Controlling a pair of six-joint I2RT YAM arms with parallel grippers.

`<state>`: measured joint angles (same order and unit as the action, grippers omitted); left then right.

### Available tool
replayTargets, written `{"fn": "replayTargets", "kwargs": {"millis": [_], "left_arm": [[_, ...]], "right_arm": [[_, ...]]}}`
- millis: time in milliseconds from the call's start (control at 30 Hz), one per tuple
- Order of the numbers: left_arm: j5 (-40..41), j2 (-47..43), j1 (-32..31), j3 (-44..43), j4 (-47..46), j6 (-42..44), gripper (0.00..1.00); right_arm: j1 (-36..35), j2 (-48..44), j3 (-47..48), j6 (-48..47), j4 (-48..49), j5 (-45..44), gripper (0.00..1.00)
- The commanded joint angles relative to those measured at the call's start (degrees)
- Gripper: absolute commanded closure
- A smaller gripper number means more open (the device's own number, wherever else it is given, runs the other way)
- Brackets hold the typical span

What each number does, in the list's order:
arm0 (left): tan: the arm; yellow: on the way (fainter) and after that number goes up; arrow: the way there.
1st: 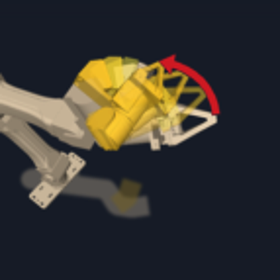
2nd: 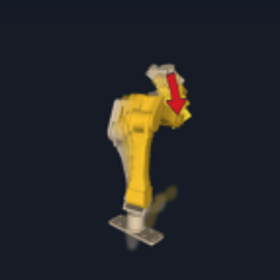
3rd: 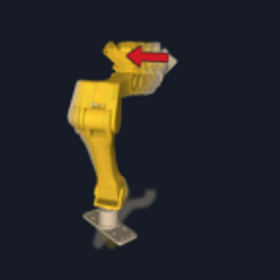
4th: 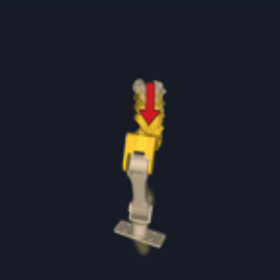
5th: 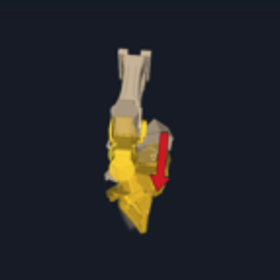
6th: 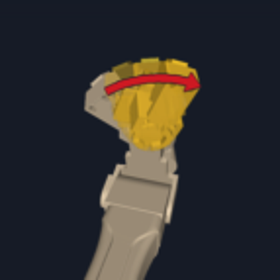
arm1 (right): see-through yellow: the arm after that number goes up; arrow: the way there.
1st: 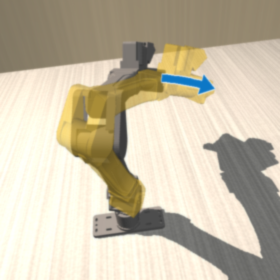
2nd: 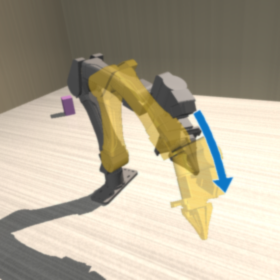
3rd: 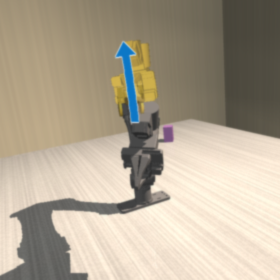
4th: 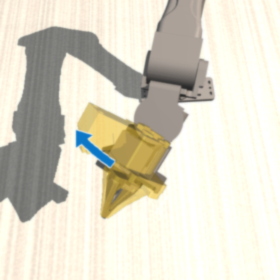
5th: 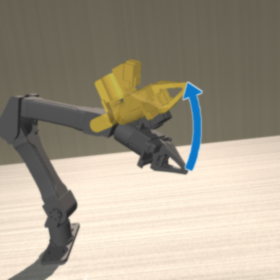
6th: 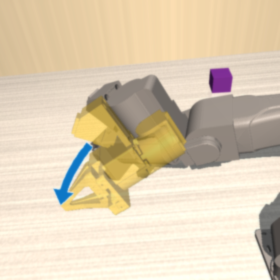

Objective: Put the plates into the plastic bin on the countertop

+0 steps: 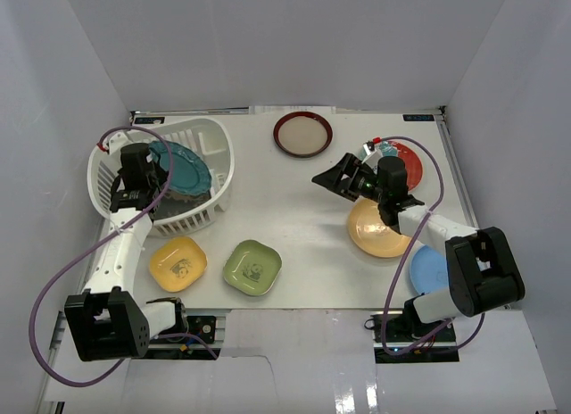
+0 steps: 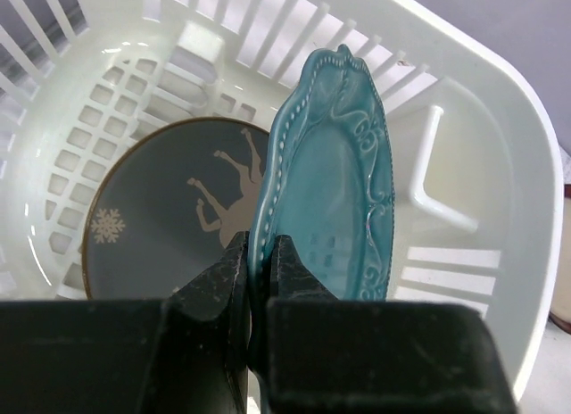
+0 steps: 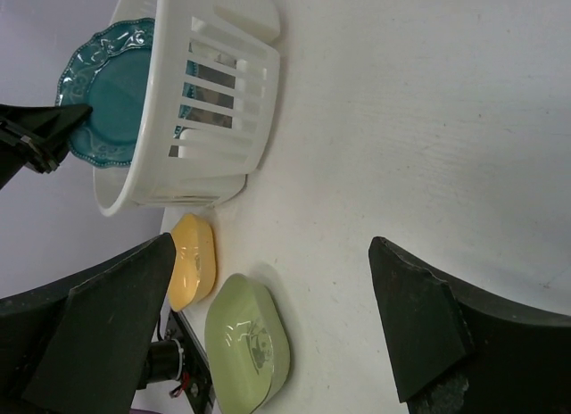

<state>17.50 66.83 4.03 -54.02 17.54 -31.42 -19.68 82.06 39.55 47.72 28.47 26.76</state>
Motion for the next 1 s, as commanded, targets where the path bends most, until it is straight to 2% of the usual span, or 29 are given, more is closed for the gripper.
{"fn": "replayTargets", "kwargs": {"millis": [0, 133, 300, 400, 500, 533, 633, 667, 767, 867, 967], "left_arm": [[2.5, -3.4, 0.4, -2.1, -5.1, 2.9, 1.0], [7.6, -3.0, 0.4, -1.1, -4.5, 5.0, 1.0], [8.5, -2.1, 0.4, 3.5, -4.7, 4.7, 1.0], [6.9, -1.6, 0.4, 5.0, -4.4, 3.1, 0.98], [6.2, -1.7, 0.4, 5.5, -4.1, 2.6, 0.74], [6.1, -1.6, 0.4, 5.6, -3.6, 2.5, 0.55], [4.0, -1.7, 0.4, 5.6, -2.9, 2.4, 0.3], [3.3, -1.9, 0.4, 5.4, -2.0, 2.5, 0.17], [-0.4, -2.3, 0.4, 3.2, 0.8, 4.0, 0.02], [-5.7, -1.6, 0.4, -0.1, 6.6, 5.3, 0.02], [-9.6, -3.5, 0.4, 0.7, 10.7, 5.5, 0.02]], "right_arm": [[-0.6, 0.3, 2.6, -1.2, 1.6, -1.3, 0.05], [-0.8, 0.9, 2.7, -1.4, 1.8, -1.8, 0.05], [-1.1, 3.2, 5.2, -0.4, 1.9, -2.8, 0.04], [-1.3, 3.5, 5.7, 0.2, 1.2, -7.4, 0.04], [-1.3, 5.3, 6.8, 1.3, 2.2, -9.6, 0.03], [-1.3, 6.8, 7.5, 1.9, 2.6, -10.6, 0.04], [-1.3, 9.9, 9.0, 3.9, 5.0, -12.2, 0.04], [-1.3, 12.4, 9.7, 4.3, 5.3, -12.5, 0.04], [-1.4, 17.2, 12.2, 5.9, 5.7, -14.3, 0.05], [-1.6, 20.4, 13.4, 8.6, 6.5, -17.5, 0.09], [-2.1, 22.3, 14.7, 10.6, 6.2, -23.4, 0.21]]}}
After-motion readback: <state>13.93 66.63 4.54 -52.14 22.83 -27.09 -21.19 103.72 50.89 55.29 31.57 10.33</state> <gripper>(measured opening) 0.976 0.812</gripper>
